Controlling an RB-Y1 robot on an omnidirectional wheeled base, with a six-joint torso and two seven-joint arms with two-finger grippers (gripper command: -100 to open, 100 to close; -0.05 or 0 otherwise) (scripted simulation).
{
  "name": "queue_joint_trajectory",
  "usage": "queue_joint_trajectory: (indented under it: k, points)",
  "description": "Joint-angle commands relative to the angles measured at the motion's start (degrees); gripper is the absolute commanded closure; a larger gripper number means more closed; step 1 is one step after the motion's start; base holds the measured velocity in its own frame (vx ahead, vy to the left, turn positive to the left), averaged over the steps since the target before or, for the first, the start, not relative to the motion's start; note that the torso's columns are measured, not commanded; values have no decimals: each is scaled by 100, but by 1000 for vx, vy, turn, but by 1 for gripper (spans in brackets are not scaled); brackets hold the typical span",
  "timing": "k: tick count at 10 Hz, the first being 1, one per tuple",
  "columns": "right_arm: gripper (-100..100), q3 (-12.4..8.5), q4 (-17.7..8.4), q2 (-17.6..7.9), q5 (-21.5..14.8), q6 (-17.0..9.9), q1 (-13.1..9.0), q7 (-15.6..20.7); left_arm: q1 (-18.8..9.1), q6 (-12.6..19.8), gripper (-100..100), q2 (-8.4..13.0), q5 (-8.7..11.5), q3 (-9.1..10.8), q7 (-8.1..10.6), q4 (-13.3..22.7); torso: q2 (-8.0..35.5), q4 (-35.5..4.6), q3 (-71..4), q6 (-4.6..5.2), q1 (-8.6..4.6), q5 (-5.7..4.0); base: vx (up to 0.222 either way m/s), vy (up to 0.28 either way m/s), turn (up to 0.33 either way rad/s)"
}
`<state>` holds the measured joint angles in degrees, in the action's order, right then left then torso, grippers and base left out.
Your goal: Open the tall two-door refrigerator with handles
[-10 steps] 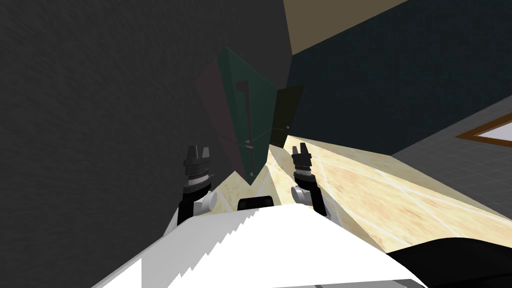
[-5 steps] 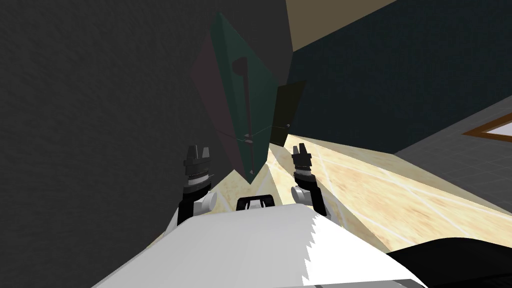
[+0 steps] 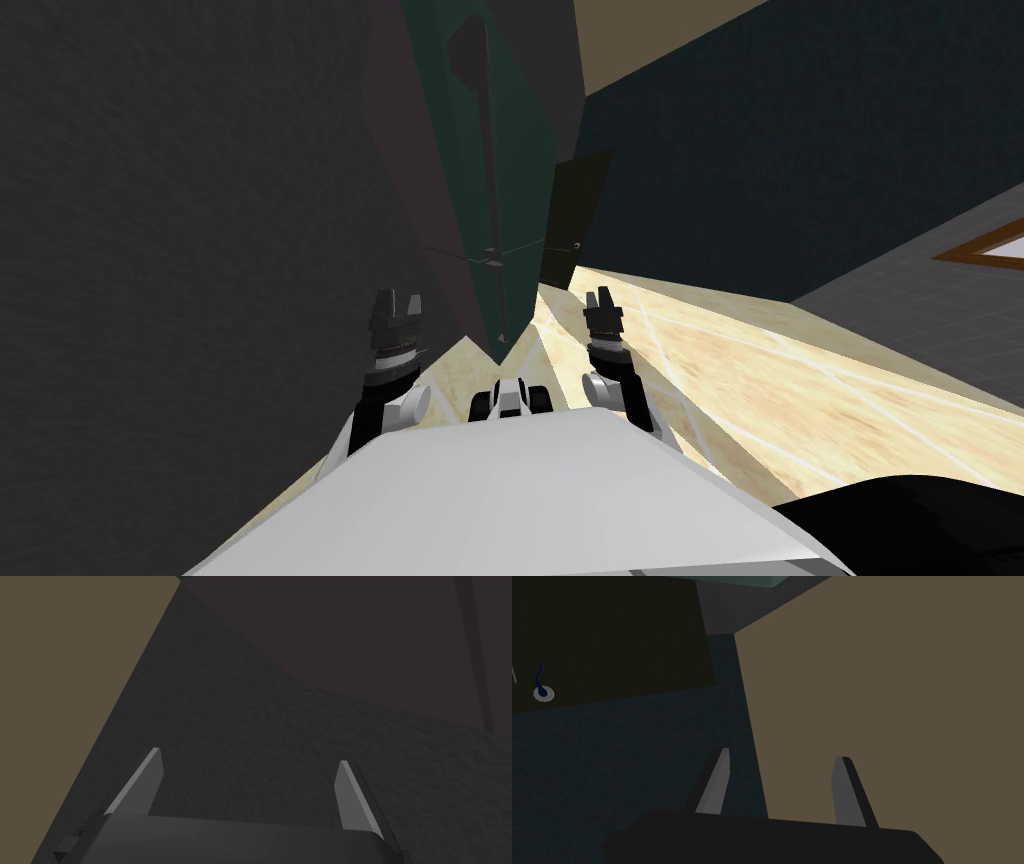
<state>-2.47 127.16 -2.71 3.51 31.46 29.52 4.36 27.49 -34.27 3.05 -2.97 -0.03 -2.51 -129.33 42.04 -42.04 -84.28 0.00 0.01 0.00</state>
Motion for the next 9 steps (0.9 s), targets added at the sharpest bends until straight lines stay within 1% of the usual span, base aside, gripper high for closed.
queue_joint_trajectory:
  k: [1,4,5,6,7,8,9]
  points:
    - [0,0,0,0,0,0,0,0,-59,332,-100,403,-46,33,84,-86,11,-16,-27,0,-1,0,46,-9,-68]
    - [0,0,0,0,0,0,1,0,-150,824,-100,861,-117,114,226,-215,20,-23,-31,0,-2,-1,66,-10,-85]
    - [0,0,0,0,0,0,1,0,-150,881,-100,861,-117,114,226,-215,19,-23,-32,0,1,0,53,0,-25]
    - [0,0,0,0,0,0,1,0,-185,1097,-100,1010,-145,148,281,-261,30,-25,-26,-2,2,0,42,-1,-52]
    - [0,0,0,0,0,0,0,0,-223,1246,-100,1155,-175,184,339,-308,33,-27,-23,0,0,0,62,-2,-107]
    - [0,0,0,0,0,0,0,0,-223,1328,-100,1155,-175,184,339,-308,25,-25,-28,1,-1,-1,51,-6,-39]
    - [0,0,0,0,0,0,1,0,-264,1534,-100,1296,-205,222,399,-355,26,-24,-28,-2,-3,-1,56,-14,-59]
